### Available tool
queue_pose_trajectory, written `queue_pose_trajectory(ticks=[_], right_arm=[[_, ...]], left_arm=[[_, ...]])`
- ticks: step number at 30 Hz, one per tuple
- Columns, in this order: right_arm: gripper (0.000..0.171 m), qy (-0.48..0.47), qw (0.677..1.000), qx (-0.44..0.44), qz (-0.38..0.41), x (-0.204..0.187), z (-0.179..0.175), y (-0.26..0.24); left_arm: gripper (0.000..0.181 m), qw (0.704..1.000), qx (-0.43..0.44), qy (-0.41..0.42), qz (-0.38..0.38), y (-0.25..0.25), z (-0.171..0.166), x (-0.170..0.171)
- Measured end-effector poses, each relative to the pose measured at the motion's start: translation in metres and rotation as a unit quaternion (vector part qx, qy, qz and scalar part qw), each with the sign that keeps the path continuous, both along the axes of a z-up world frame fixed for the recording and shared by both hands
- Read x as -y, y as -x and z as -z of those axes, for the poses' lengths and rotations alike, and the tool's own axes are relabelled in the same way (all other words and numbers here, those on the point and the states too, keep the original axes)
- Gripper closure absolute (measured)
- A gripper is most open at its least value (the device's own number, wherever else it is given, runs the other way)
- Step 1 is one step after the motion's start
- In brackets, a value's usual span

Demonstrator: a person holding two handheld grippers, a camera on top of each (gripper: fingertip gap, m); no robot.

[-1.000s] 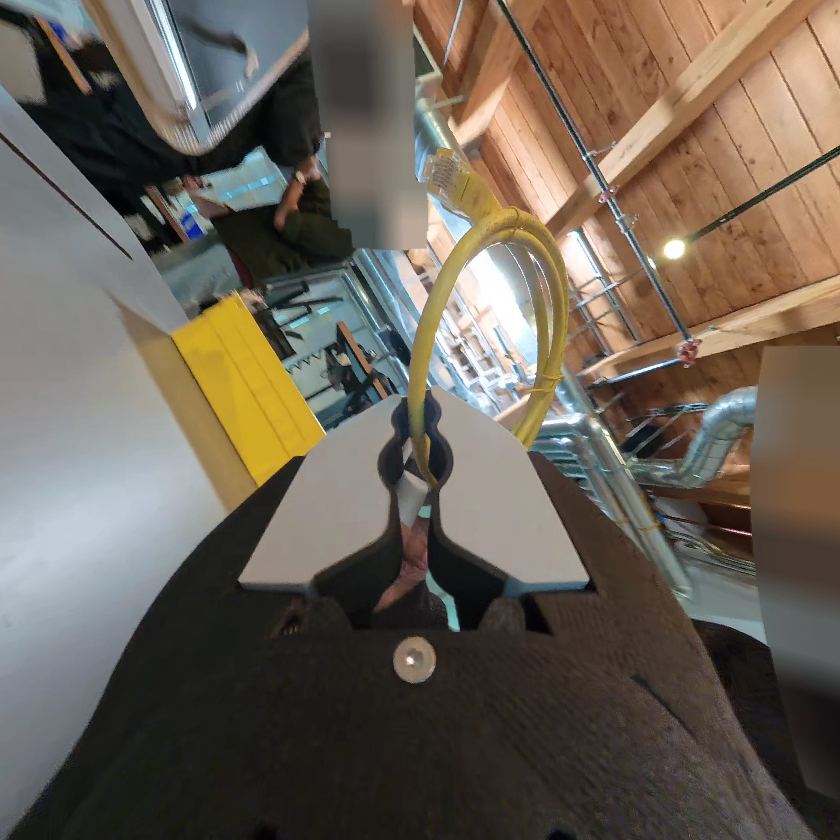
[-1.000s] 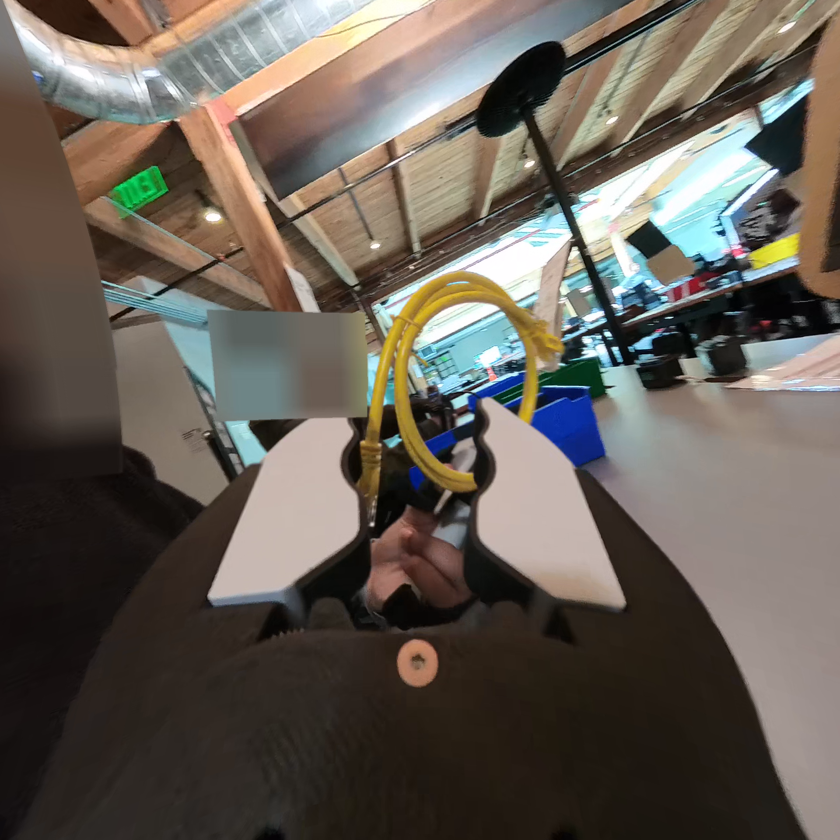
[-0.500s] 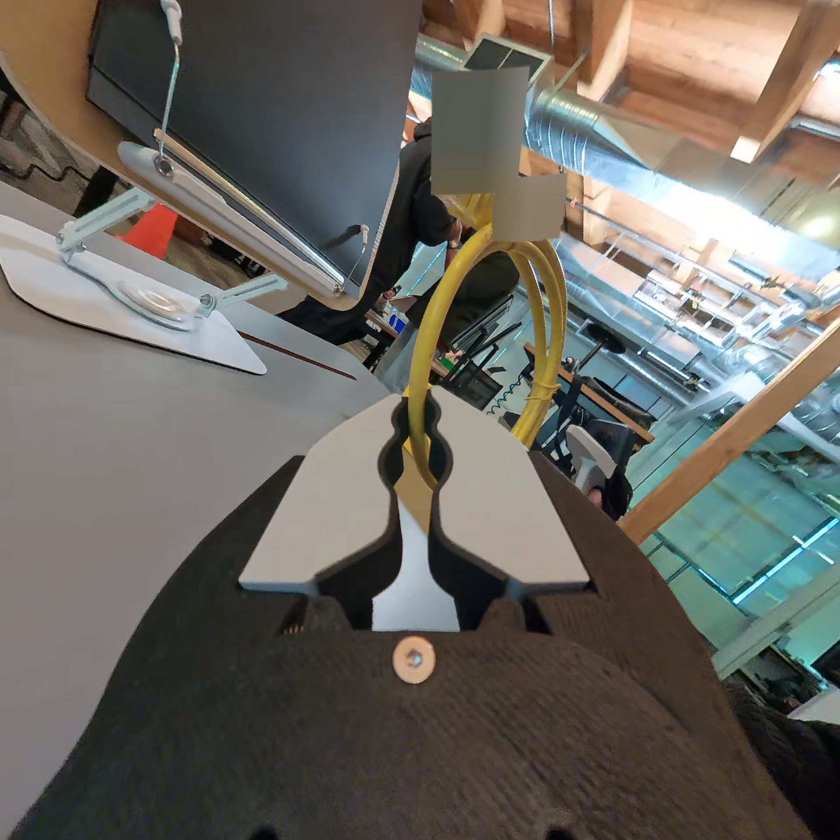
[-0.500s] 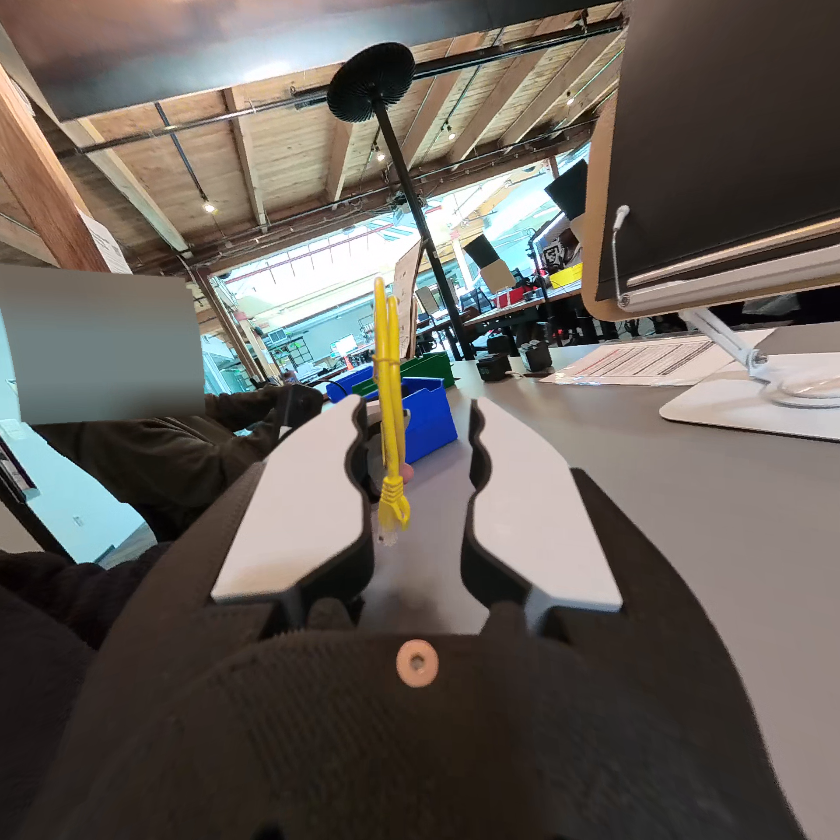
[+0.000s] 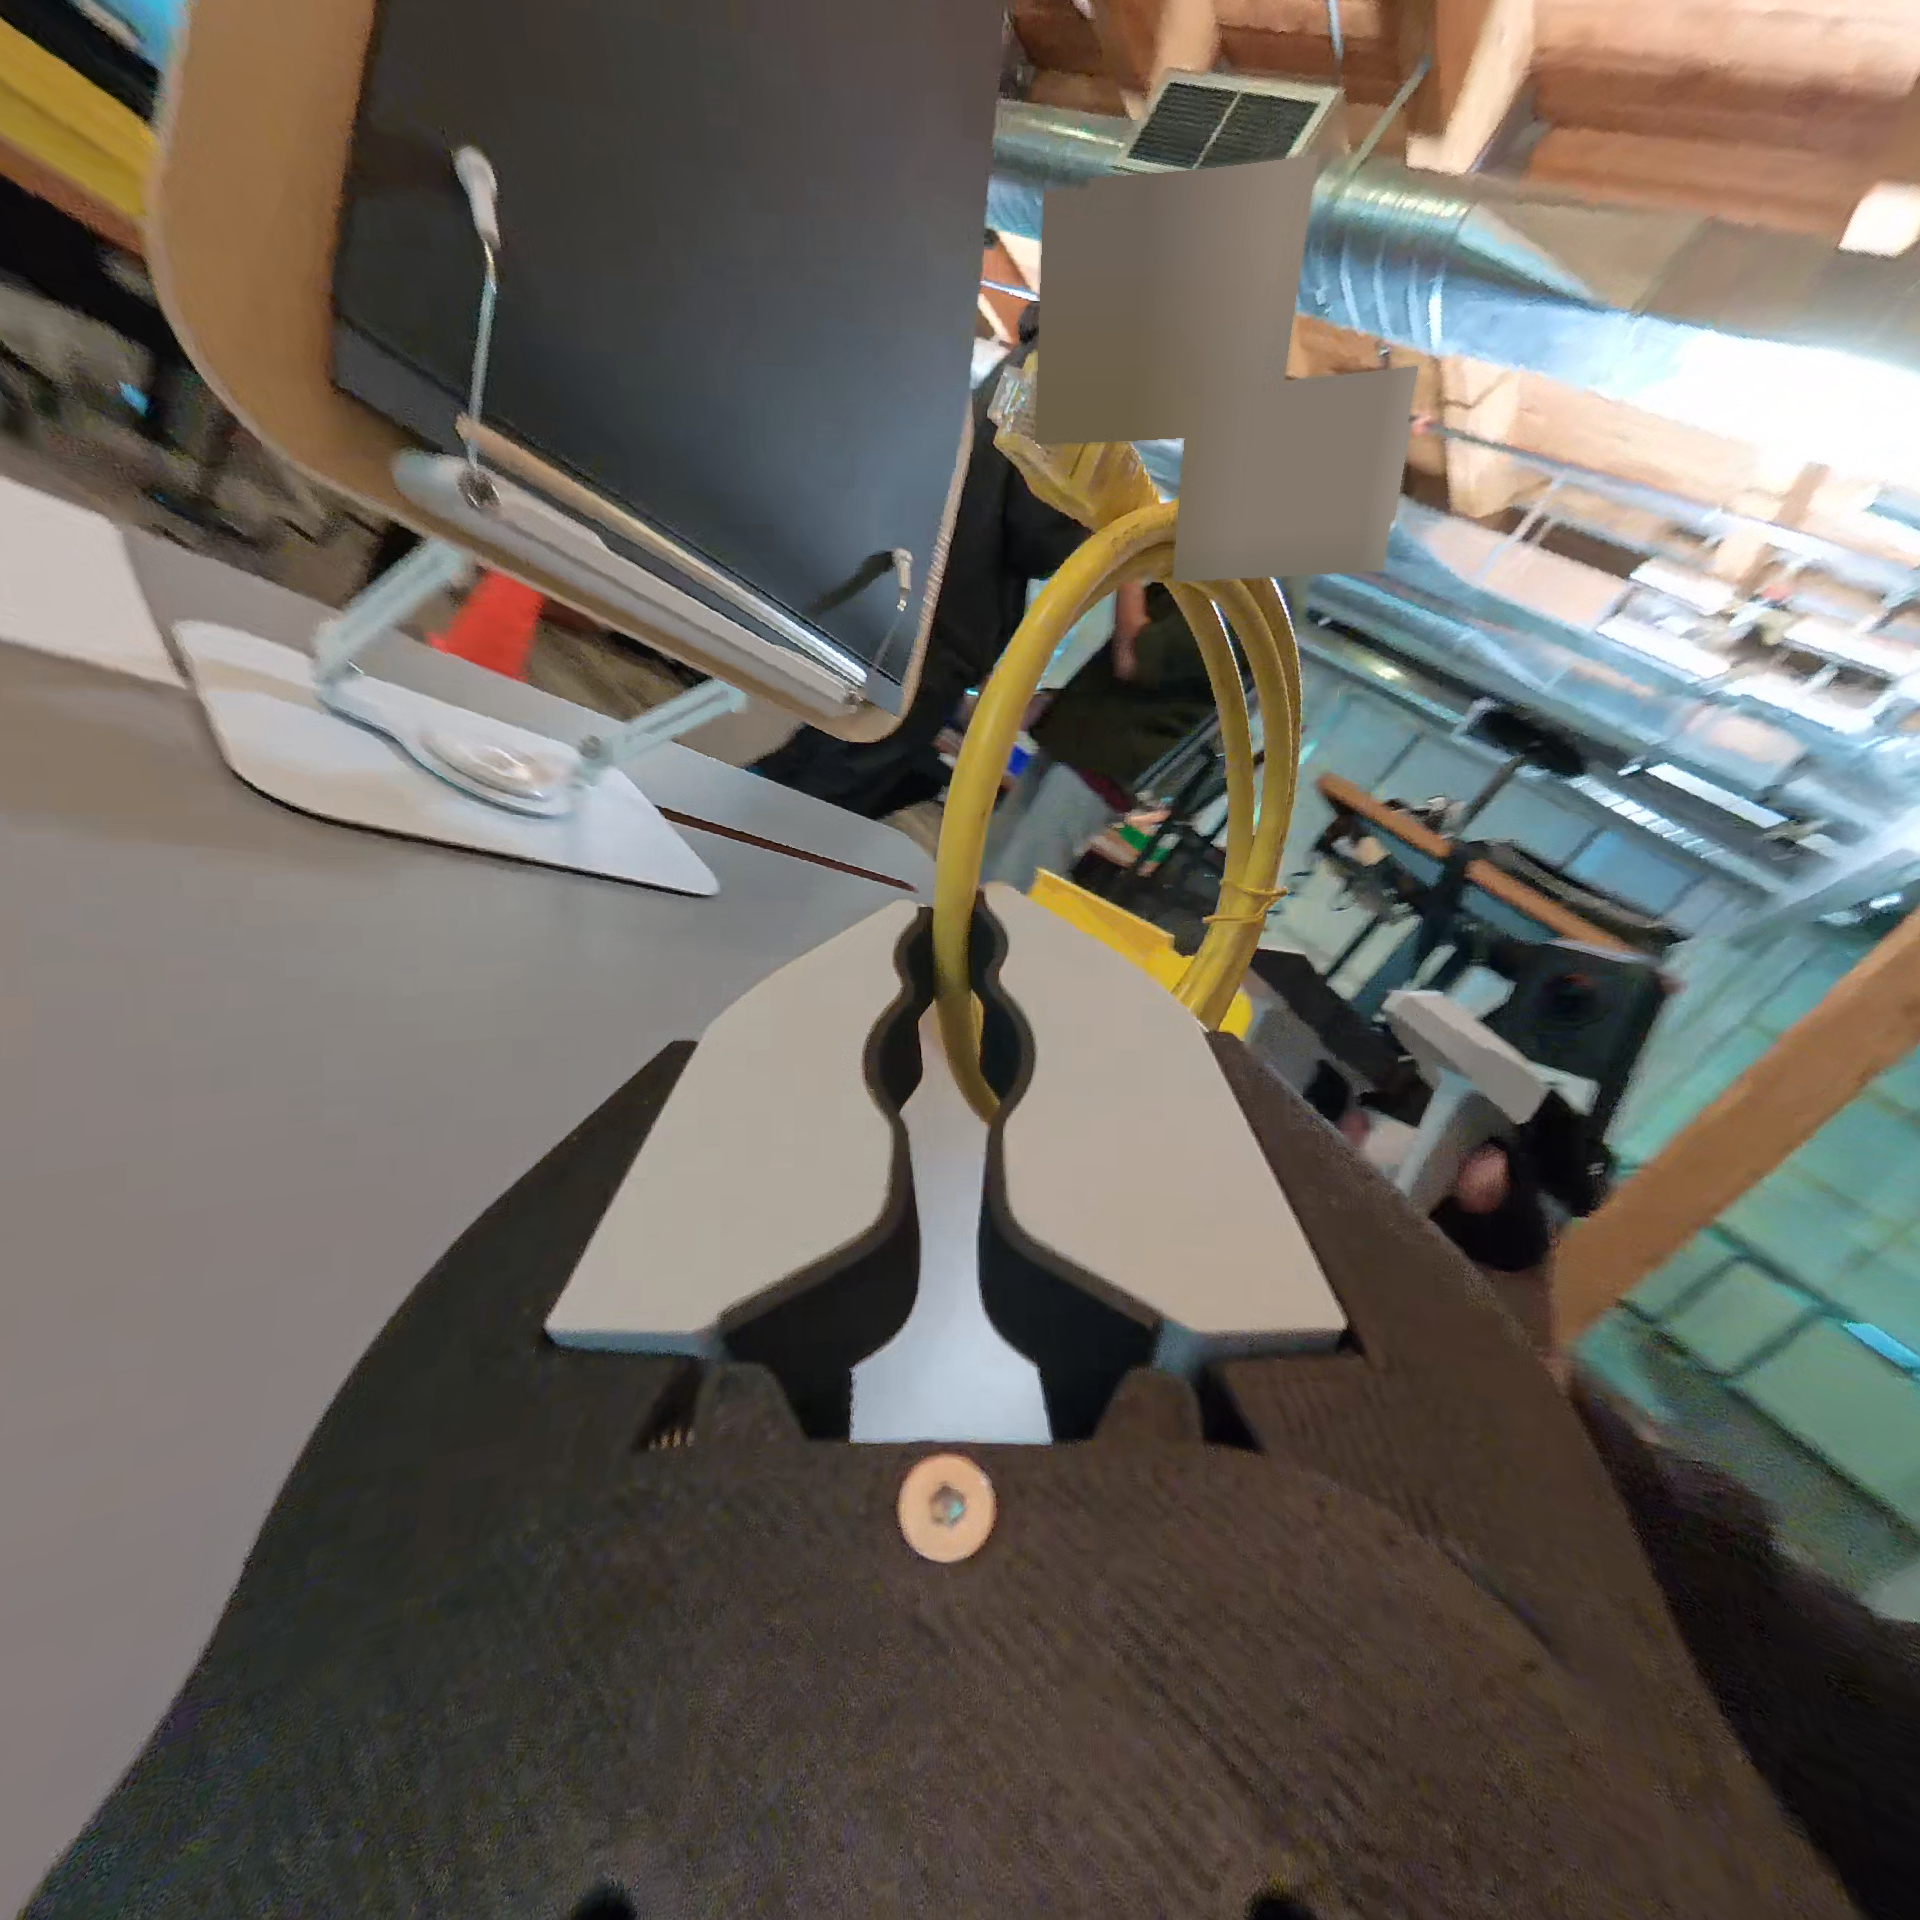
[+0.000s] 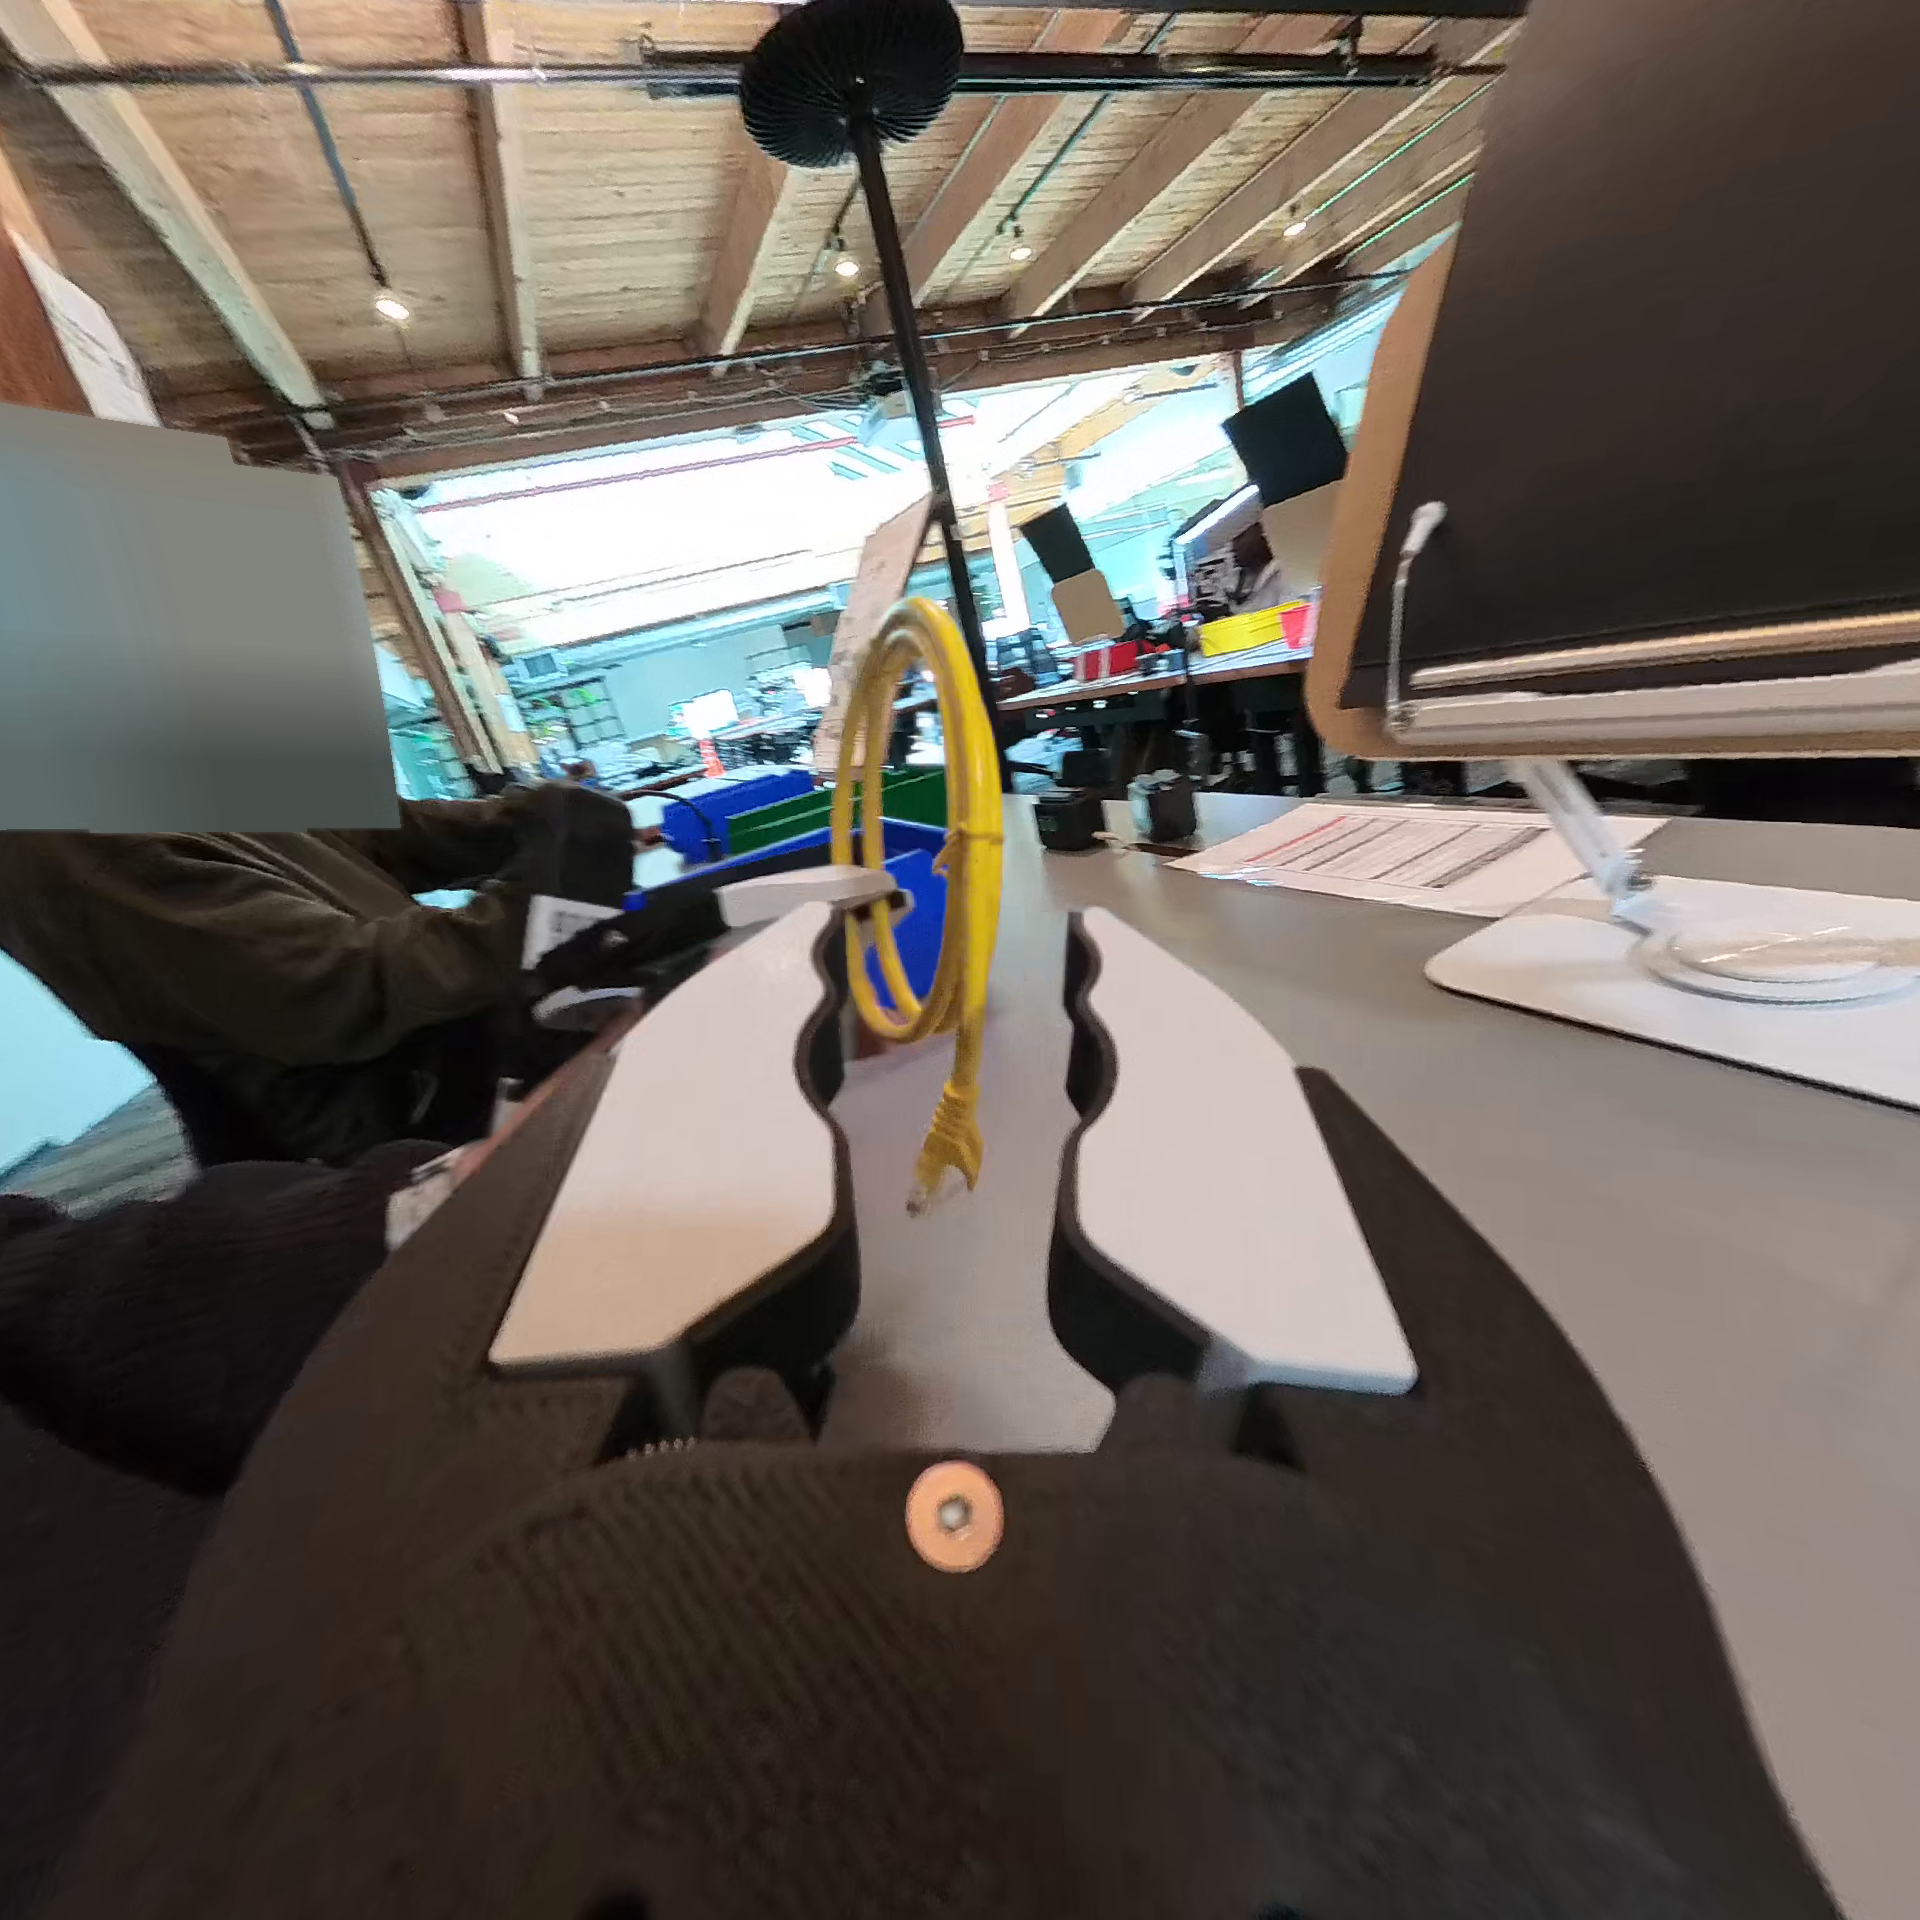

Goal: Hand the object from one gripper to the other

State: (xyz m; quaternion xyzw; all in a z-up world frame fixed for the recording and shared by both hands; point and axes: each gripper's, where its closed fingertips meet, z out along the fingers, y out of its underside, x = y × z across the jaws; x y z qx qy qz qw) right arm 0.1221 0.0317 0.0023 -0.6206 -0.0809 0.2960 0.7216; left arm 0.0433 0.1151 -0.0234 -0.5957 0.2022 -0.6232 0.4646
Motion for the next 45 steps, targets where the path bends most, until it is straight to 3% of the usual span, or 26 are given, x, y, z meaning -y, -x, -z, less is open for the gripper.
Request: queue_pose_trajectory(ticks=[4, 10, 14, 19, 25, 28, 30, 32, 37, 40, 45], right_arm=[[0.132, -0.001, 0.994, 0.072, 0.088, -0.004, 0.004, -0.011], [0.134, -0.007, 0.959, 0.206, 0.196, -0.007, 0.008, -0.012], [0.134, -0.027, 0.938, 0.27, 0.215, -0.006, 0.007, 0.003], [0.132, -0.068, 0.883, 0.364, 0.288, -0.002, -0.002, 0.001], [0.126, -0.051, 0.86, 0.413, 0.295, -0.009, 0.009, 0.002], [0.134, -0.047, 0.851, 0.423, 0.308, -0.01, 0.009, -0.002], [0.15, -0.043, 0.845, 0.425, 0.321, -0.009, 0.007, -0.008], [0.152, -0.033, 0.85, 0.422, 0.313, -0.01, 0.008, -0.011], [0.154, -0.006, 0.873, 0.393, 0.289, -0.011, 0.011, -0.016], [0.154, 0.003, 0.877, 0.386, 0.287, -0.012, 0.012, -0.022], [0.155, 0.018, 0.877, 0.36, 0.317, -0.005, 0.002, -0.051]], left_arm=[[0.175, 0.993, -0.053, -0.092, -0.058, 0.003, -0.006, 0.001], [0.175, 0.952, -0.168, -0.23, -0.114, -0.009, 0.001, 0.014], [0.175, 0.937, -0.193, -0.269, -0.11, -0.017, 0.005, 0.026], [0.175, 0.915, -0.224, -0.321, -0.097, -0.028, 0.011, 0.04], [0.174, 0.905, -0.247, -0.34, -0.067, -0.039, 0.022, 0.054], [0.174, 0.901, -0.252, -0.346, -0.065, -0.04, 0.023, 0.054], [0.174, 0.9, -0.254, -0.348, -0.065, -0.039, 0.024, 0.053], [0.174, 0.903, -0.247, -0.347, -0.05, -0.04, 0.025, 0.056], [0.172, 0.943, -0.176, -0.282, 0.016, -0.04, 0.017, 0.065], [0.155, 0.962, -0.133, -0.234, 0.044, -0.04, 0.011, 0.065], [0.119, 0.992, -0.053, -0.05, 0.099, -0.035, 0.01, 0.046]])
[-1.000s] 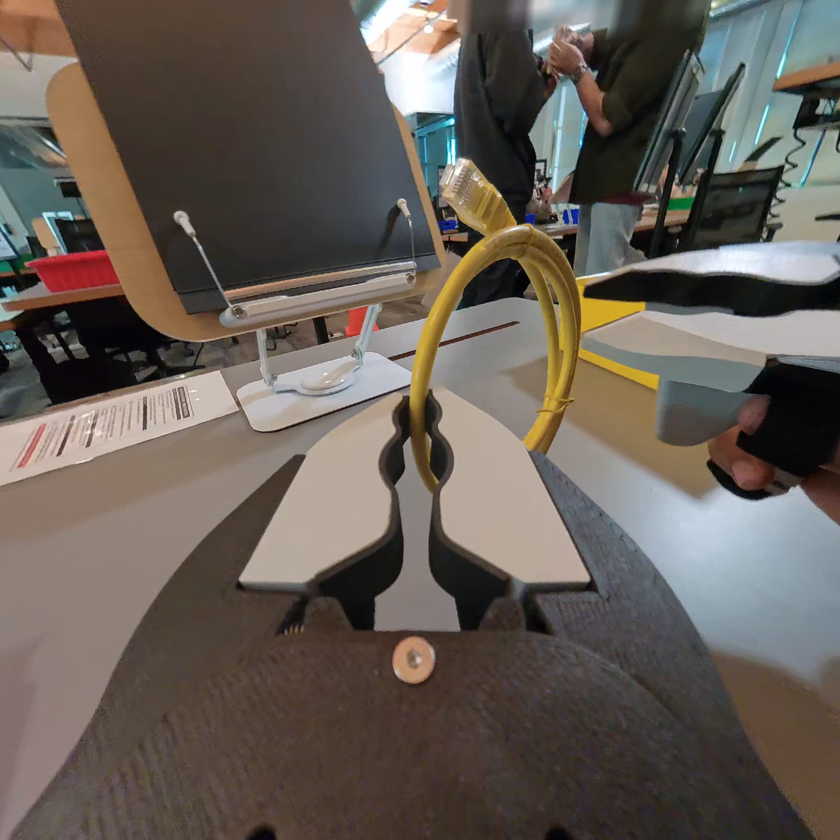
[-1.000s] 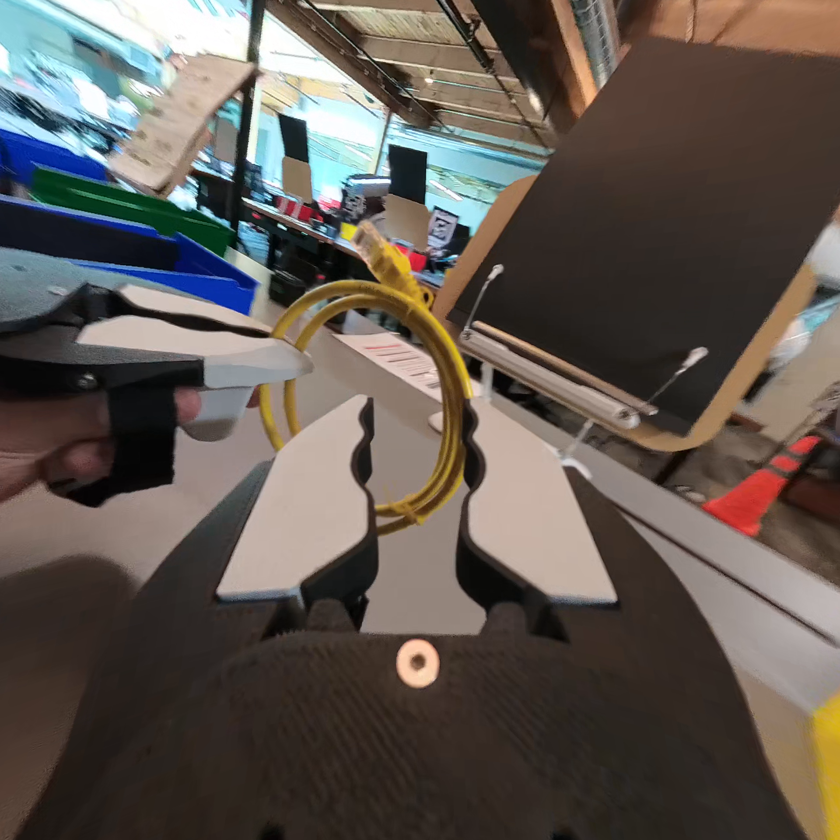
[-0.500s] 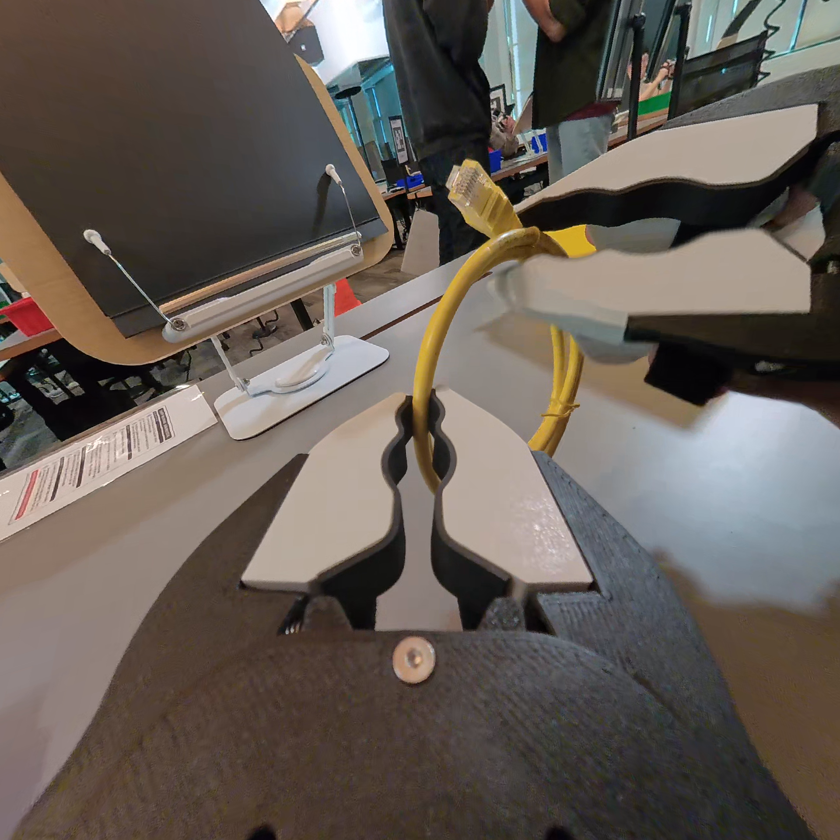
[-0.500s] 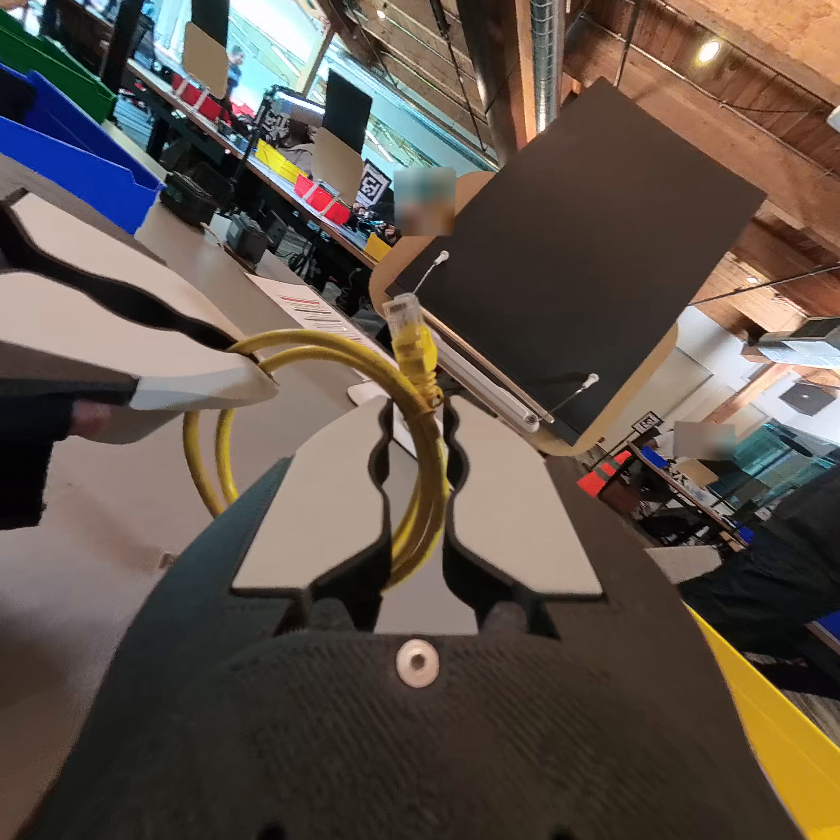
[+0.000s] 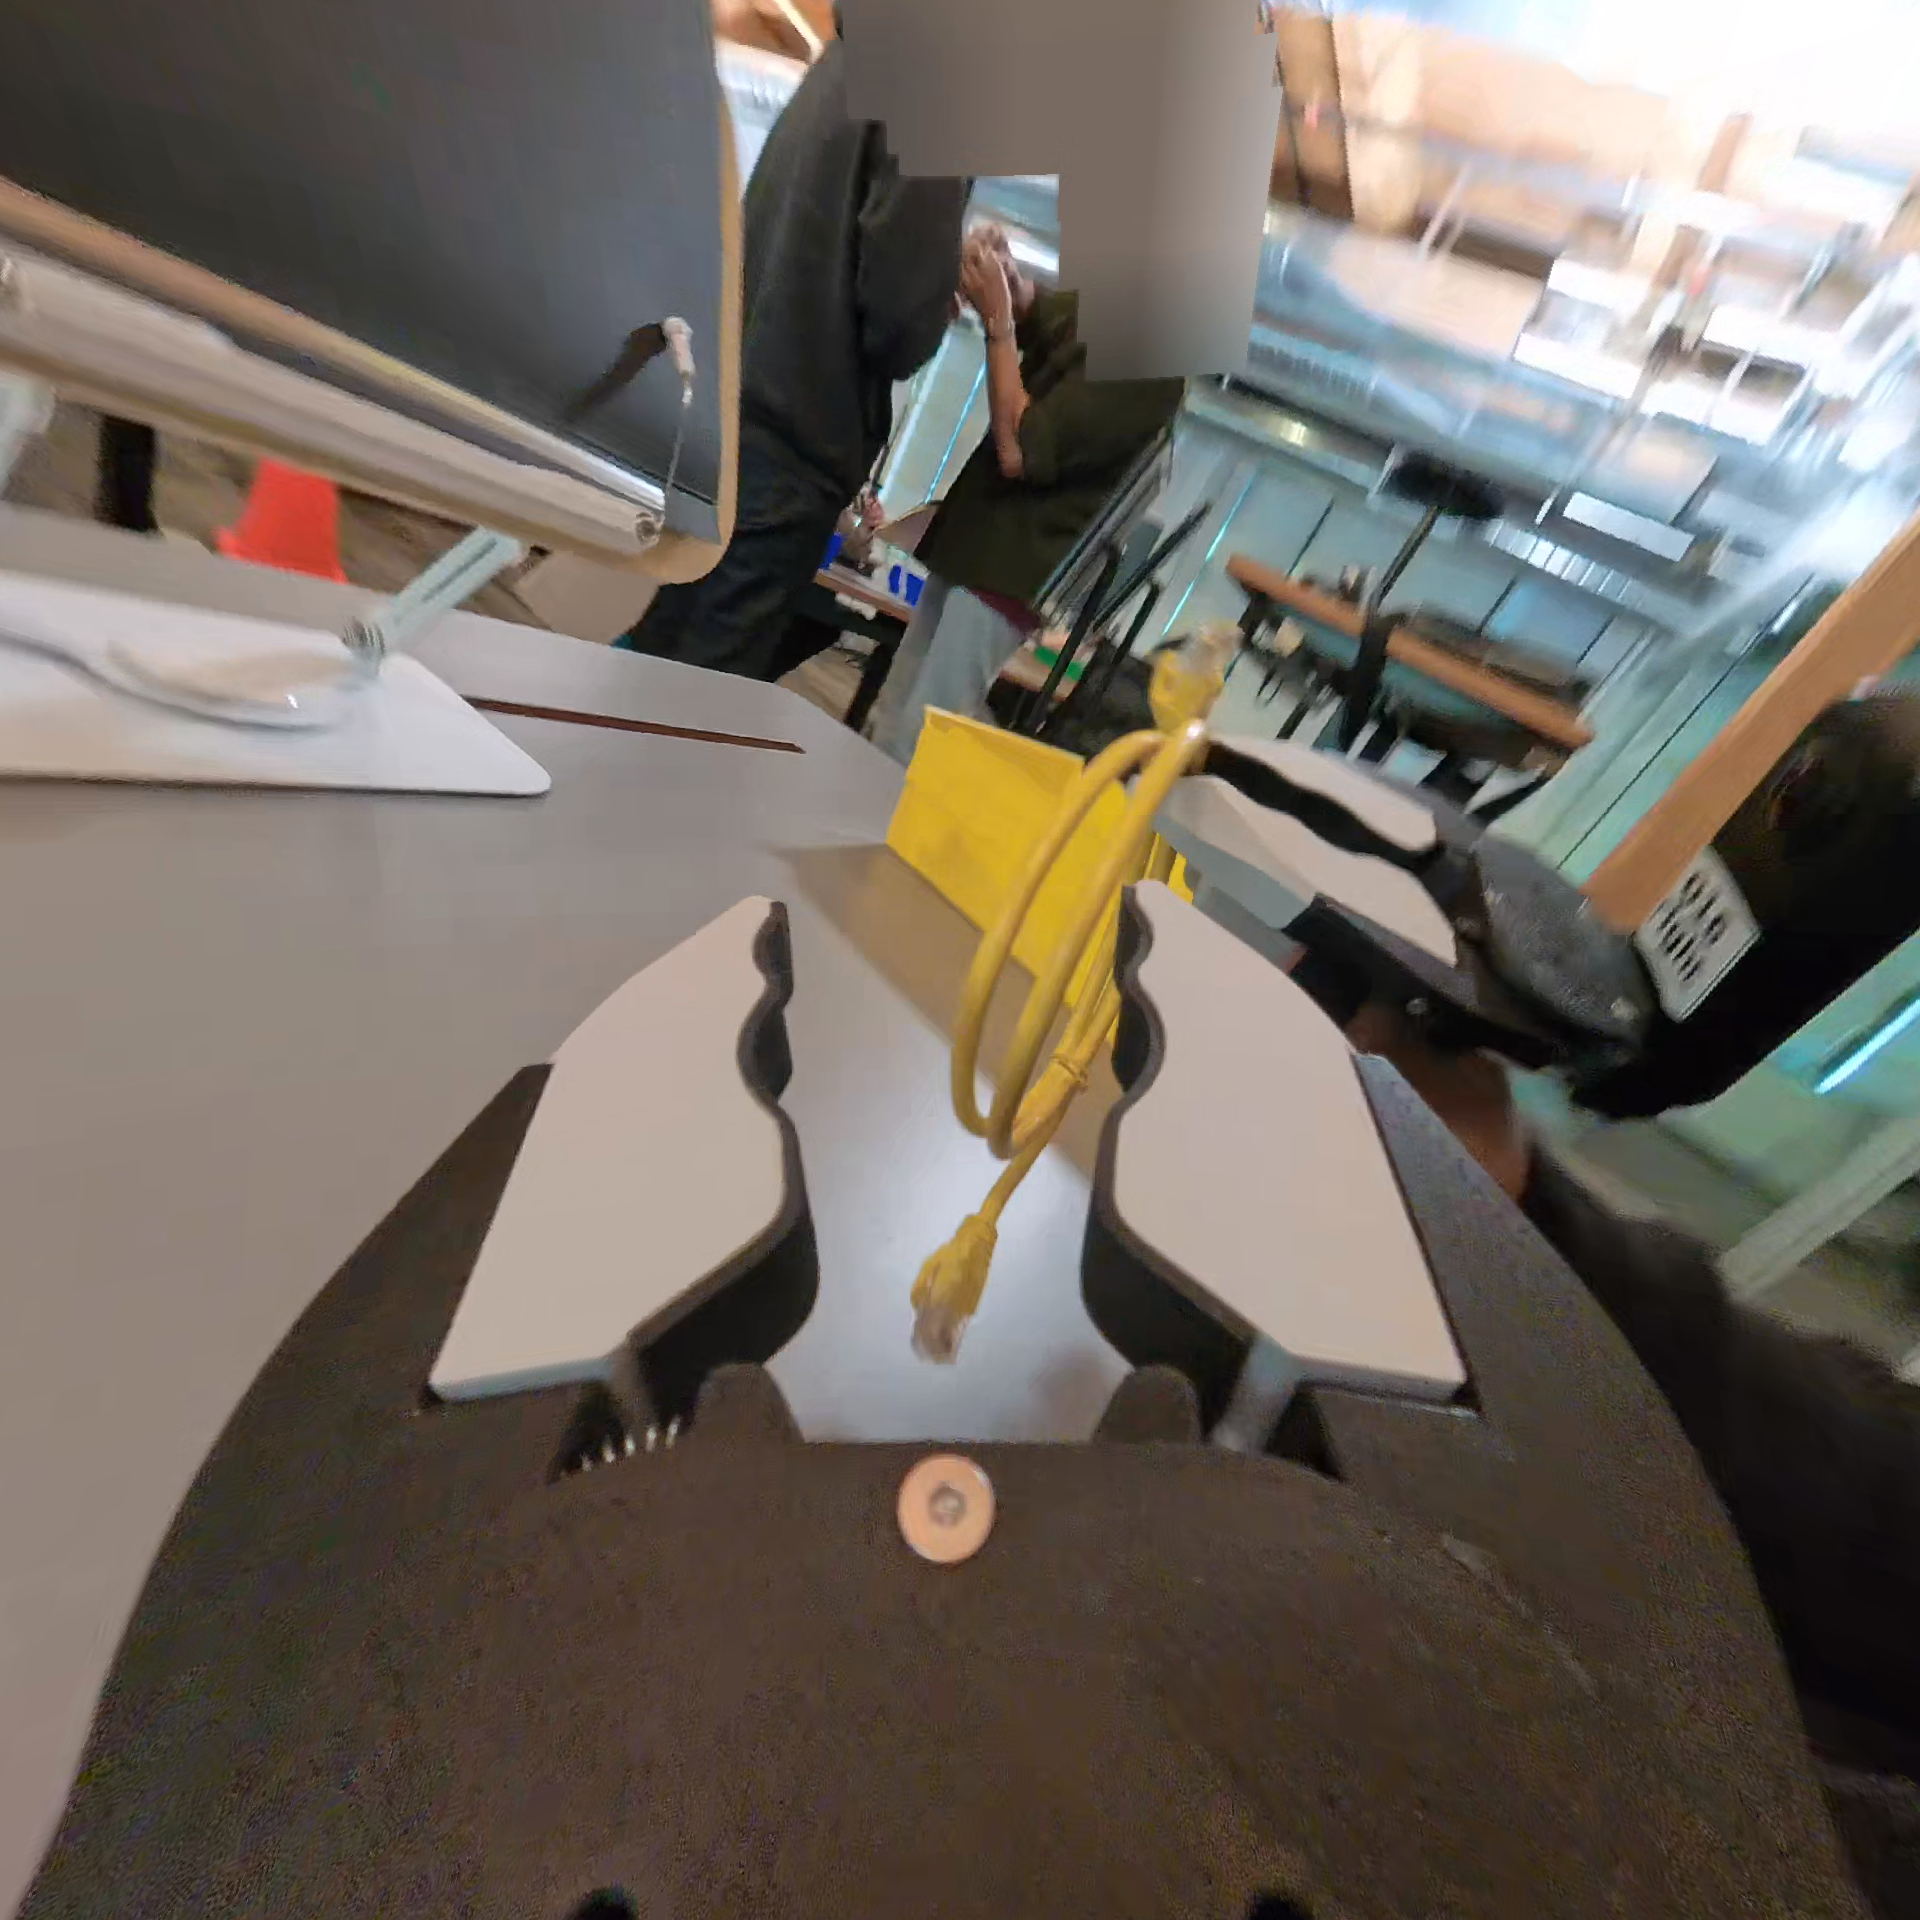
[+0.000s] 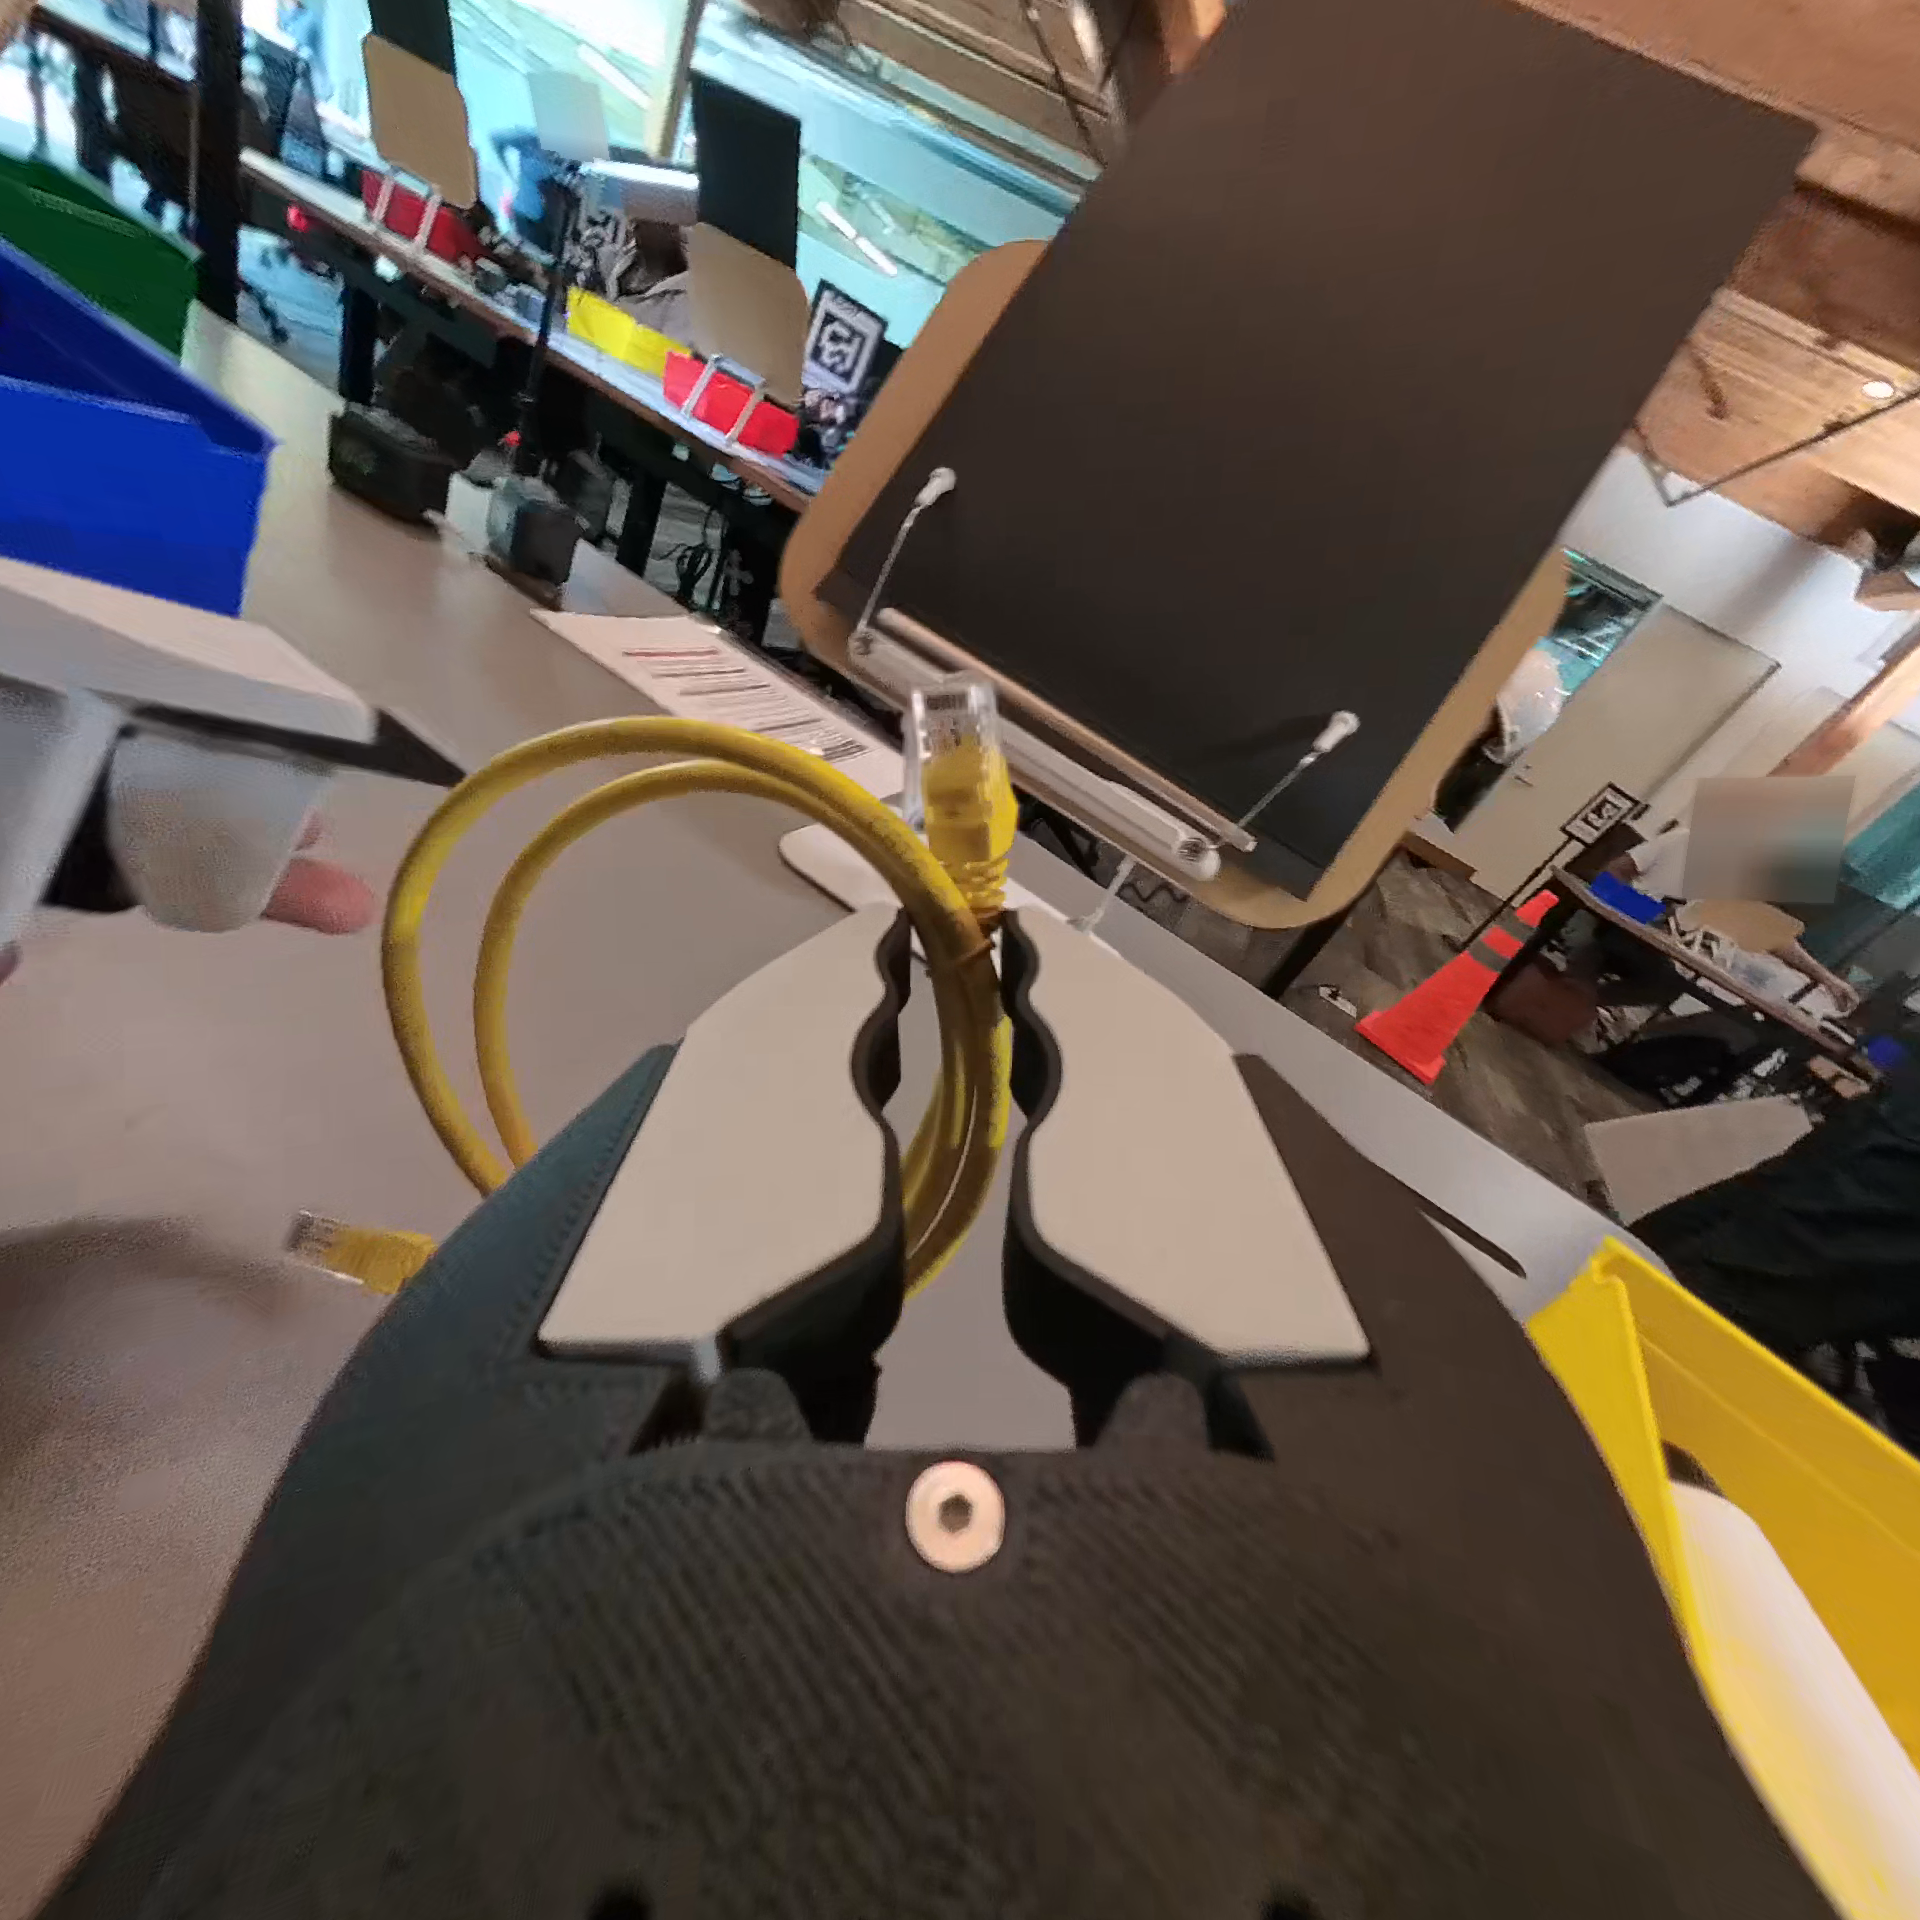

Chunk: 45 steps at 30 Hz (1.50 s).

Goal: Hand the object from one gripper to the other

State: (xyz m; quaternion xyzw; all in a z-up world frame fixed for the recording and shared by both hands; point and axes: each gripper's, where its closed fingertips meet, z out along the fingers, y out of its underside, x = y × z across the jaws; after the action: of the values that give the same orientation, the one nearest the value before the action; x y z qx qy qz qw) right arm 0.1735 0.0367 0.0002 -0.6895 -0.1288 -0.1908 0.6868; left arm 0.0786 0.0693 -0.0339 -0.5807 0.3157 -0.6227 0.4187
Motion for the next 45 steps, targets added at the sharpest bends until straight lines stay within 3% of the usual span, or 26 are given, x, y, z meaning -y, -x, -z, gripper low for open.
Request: queue_pose_trajectory(ticks=[3, 7, 9, 12, 15, 19, 24, 29, 33, 39, 45], right_arm=[[0.154, -0.035, 0.998, -0.046, 0.016, 0.013, -0.019, -0.028], [0.155, -0.134, 0.984, -0.11, -0.028, 0.048, -0.057, -0.061], [0.155, -0.18, 0.974, -0.134, -0.002, 0.071, -0.073, -0.093], [0.154, -0.25, 0.949, -0.169, 0.09, 0.117, -0.089, -0.157], [0.154, -0.299, 0.905, -0.183, 0.24, 0.176, -0.085, -0.227], [0.154, -0.269, 0.866, -0.155, 0.392, 0.225, -0.057, -0.283], [0.154, -0.155, 0.882, -0.144, 0.421, 0.193, -0.016, -0.297], [0.153, -0.038, 0.903, -0.063, 0.422, 0.153, 0.008, -0.288], [0.151, 0.002, 0.91, -0.038, 0.412, 0.143, 0.014, -0.28], [0.127, 0.034, 0.911, -0.038, 0.409, 0.141, 0.02, -0.278], [0.126, 0.006, 0.911, -0.045, 0.409, 0.146, 0.012, -0.279]], left_arm=[[0.117, 0.997, 0.028, 0.071, 0.004, 0.007, 0.0, -0.015], [0.12, 0.997, 0.02, 0.079, 0.005, 0.007, 0.004, -0.018], [0.122, 0.997, 0.014, 0.077, 0.012, 0.004, 0.006, -0.015], [0.124, 0.997, 0.005, 0.078, 0.025, 0.0, 0.01, -0.009], [0.126, 0.996, 0.004, 0.081, 0.027, -0.001, 0.011, -0.009], [0.129, 0.995, 0.006, 0.093, 0.025, 0.0, 0.012, -0.012], [0.131, 0.994, 0.008, 0.104, 0.024, 0.0, 0.014, -0.014], [0.131, 0.995, 0.003, 0.096, 0.02, 0.0, 0.015, -0.014], [0.131, 0.995, 0.002, 0.101, 0.02, 0.001, 0.016, -0.015], [0.132, 0.995, 0.0, 0.103, 0.017, 0.001, 0.017, -0.016], [0.132, 0.994, -0.001, 0.106, 0.015, 0.001, 0.018, -0.018]])
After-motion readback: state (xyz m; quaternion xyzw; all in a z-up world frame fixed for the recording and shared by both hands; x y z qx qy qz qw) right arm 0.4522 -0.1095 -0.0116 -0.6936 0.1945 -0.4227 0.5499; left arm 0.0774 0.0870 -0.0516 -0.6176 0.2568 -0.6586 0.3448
